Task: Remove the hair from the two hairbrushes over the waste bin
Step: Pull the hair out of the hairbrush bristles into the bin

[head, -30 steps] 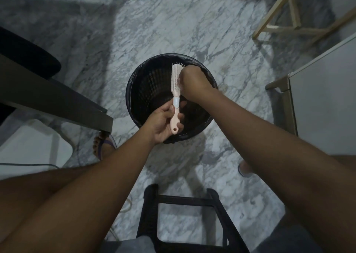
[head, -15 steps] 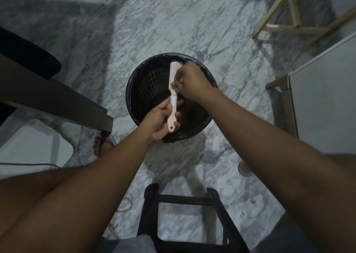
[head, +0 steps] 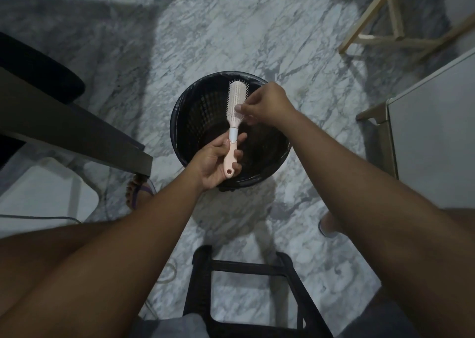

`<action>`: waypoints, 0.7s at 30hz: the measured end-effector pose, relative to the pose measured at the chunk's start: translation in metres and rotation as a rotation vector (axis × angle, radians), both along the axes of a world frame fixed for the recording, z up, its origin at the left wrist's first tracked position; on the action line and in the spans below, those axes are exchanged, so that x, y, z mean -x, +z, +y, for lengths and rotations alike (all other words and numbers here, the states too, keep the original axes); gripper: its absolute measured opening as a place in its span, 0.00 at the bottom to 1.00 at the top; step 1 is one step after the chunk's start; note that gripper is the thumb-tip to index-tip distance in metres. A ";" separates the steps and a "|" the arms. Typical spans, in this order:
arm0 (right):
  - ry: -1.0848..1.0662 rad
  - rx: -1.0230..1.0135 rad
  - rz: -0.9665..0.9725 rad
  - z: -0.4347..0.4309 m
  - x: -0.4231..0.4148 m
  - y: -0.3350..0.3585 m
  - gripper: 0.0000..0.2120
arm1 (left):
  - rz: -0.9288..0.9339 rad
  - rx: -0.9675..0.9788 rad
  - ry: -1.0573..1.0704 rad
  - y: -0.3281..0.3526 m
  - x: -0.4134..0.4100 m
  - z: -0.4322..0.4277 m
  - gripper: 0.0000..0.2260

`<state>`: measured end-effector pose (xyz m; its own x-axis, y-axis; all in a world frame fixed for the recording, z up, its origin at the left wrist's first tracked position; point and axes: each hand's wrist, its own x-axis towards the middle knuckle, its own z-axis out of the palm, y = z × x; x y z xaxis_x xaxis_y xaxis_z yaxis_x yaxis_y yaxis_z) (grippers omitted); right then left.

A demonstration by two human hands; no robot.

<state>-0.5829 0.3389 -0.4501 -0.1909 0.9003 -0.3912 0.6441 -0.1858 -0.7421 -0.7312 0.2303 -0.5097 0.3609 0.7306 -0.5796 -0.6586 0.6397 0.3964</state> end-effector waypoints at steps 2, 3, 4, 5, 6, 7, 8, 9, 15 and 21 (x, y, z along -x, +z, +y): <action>-0.067 0.021 0.063 0.004 0.000 0.000 0.09 | -0.019 0.007 0.028 -0.002 0.002 -0.003 0.19; -0.159 0.021 0.132 0.006 -0.001 0.001 0.11 | -0.028 0.014 0.045 -0.004 0.004 -0.004 0.20; -0.258 -0.039 0.146 0.009 -0.003 0.002 0.14 | -0.034 0.017 0.056 -0.006 0.007 -0.005 0.20; -0.332 -0.142 0.093 0.012 -0.006 0.002 0.18 | -0.034 0.017 0.062 -0.007 0.010 -0.006 0.20; -0.372 -0.229 0.015 0.015 -0.010 -0.001 0.22 | -0.032 0.015 0.061 -0.008 0.013 -0.007 0.20; -0.385 -0.260 -0.038 0.017 -0.014 -0.006 0.24 | -0.031 0.011 0.059 -0.009 0.015 -0.008 0.20; -0.364 -0.228 -0.063 0.016 -0.016 -0.010 0.26 | -0.033 0.007 0.058 -0.008 0.015 -0.008 0.20; -0.304 -0.166 -0.066 0.012 -0.015 -0.015 0.27 | -0.034 0.005 0.055 -0.008 0.015 -0.007 0.20; 0.089 0.047 0.042 -0.006 -0.004 -0.023 0.20 | -0.016 0.004 -0.012 -0.004 0.006 -0.005 0.19; 0.210 -0.081 -0.085 0.002 -0.007 -0.020 0.11 | -0.001 0.003 0.005 -0.006 0.005 -0.002 0.19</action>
<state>-0.5759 0.3407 -0.4700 -0.3466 0.8736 -0.3416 0.7231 0.0168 -0.6906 -0.7364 0.2285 -0.5153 0.3578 0.7309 -0.5812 -0.6624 0.6373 0.3937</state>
